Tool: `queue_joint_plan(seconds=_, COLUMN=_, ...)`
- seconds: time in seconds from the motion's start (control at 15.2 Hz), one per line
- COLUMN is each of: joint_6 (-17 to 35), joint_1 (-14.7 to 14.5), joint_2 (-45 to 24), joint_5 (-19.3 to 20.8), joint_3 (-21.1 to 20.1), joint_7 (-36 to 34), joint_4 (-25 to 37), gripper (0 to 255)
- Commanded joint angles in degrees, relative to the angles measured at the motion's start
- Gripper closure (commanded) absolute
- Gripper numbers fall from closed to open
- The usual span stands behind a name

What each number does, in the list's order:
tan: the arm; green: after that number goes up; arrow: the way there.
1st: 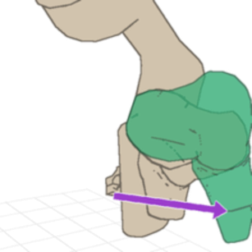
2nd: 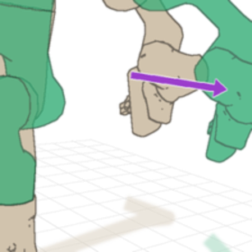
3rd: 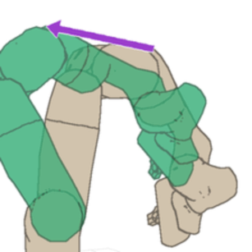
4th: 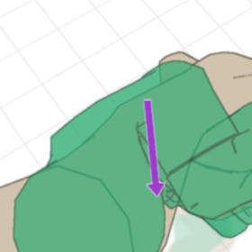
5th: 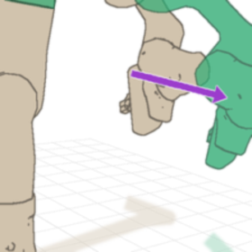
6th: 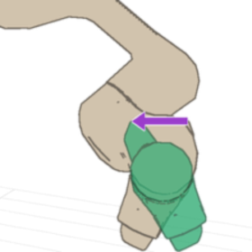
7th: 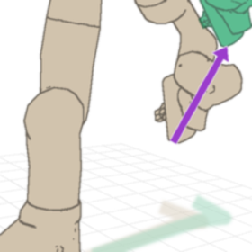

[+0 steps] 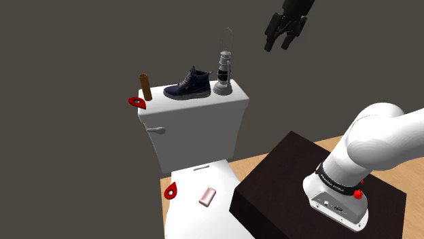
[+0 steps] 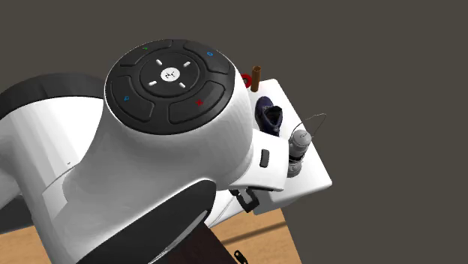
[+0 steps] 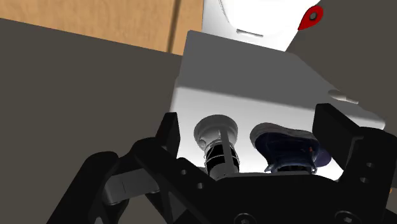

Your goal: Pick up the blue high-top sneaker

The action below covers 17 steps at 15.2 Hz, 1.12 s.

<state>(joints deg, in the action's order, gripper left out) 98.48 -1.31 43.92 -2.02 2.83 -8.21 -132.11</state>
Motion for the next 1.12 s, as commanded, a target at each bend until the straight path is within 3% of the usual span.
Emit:
queue_joint_plan(seconds=0.0, joint_6=0.0, joint_1=0.0, joint_2=0.0, joint_5=0.0, joint_3=0.0, joint_7=0.0, joint_4=0.0, gripper=0)
queue_joint_plan(seconds=0.53, joint_6=14.2, joint_1=-4.2, joint_2=-13.7, joint_5=1.0, joint_3=0.4, joint_7=9.6, joint_4=2.5, gripper=0)
queue_joint_plan(seconds=1.06, joint_6=25.3, joint_1=-8.0, joint_2=-28.4, joint_5=1.3, joint_3=-0.1, joint_7=18.8, joint_4=9.1, gripper=0)
